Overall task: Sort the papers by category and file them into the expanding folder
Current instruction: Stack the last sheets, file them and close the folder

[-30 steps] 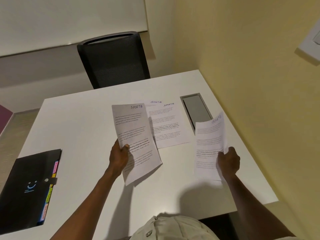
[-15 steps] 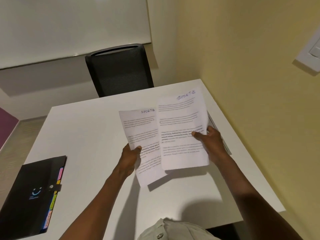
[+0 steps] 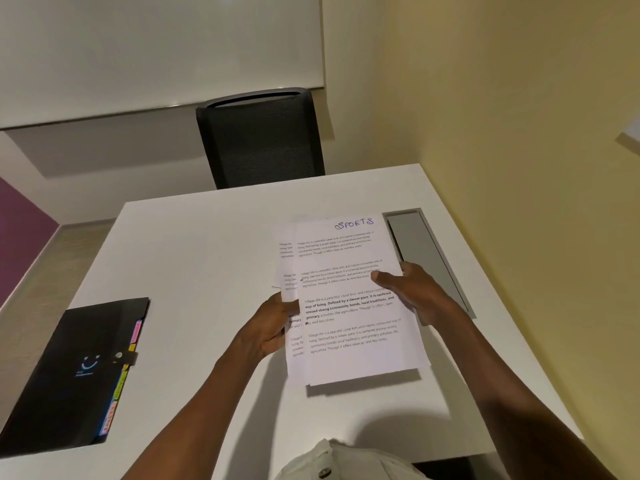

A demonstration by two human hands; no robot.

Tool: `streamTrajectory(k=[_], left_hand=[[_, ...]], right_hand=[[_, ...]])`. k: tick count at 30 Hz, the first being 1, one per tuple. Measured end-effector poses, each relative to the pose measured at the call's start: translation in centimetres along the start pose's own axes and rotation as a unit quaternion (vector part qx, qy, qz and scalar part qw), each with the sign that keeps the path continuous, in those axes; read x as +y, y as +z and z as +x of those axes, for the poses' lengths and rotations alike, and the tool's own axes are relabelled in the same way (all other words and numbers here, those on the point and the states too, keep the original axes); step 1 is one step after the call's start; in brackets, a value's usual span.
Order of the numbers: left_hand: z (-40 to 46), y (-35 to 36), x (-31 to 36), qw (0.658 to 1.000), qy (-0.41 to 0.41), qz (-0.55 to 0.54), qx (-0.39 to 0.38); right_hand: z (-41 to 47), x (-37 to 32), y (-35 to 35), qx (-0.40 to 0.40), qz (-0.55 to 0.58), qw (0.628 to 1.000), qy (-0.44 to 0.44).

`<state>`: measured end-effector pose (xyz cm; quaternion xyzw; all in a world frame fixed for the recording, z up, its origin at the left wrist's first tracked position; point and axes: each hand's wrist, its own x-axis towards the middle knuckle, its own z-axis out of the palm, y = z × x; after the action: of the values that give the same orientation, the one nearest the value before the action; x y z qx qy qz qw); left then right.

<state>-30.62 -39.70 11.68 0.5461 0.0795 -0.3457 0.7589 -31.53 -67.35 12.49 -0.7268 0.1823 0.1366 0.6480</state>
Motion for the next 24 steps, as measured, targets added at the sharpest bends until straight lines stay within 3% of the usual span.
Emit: streamTrajectory(k=[4, 7, 11, 13, 18, 24], left_hand=[[0.3, 0.7, -0.2, 0.996, -0.013, -0.061, 0.064], [1.0, 0.9, -0.4, 0.987, 0.004, -0.019, 0.157], [1.2, 0.4, -0.3, 0.957, 0.173, 0.128, 0.194], [1.3, -0.3, -0.2, 0.936, 0.212, 0.182, 0.215], [1.3, -1.1, -1.0, 0.913, 0.226, 0.214, 0.263], [1.1, -2.7, -5.1, 0.91, 0.175, 0.248, 0.281]], right_hand=[[0.3, 0.6, 2.3, -0.014, 0.051, 0.998, -0.042], [0.4, 1.1, 4.2, 0.025, 0.051, 0.996, -0.065], [0.0, 0.3, 5.4, 0.079, 0.018, 0.989, -0.121], [0.0, -0.2, 5.7, 0.084, 0.017, 0.985, -0.151], [0.4, 0.4, 6.2, 0.082, 0.052, 0.981, -0.168], [0.6, 4.4, 7.3, 0.051, 0.085, 0.99, -0.097]])
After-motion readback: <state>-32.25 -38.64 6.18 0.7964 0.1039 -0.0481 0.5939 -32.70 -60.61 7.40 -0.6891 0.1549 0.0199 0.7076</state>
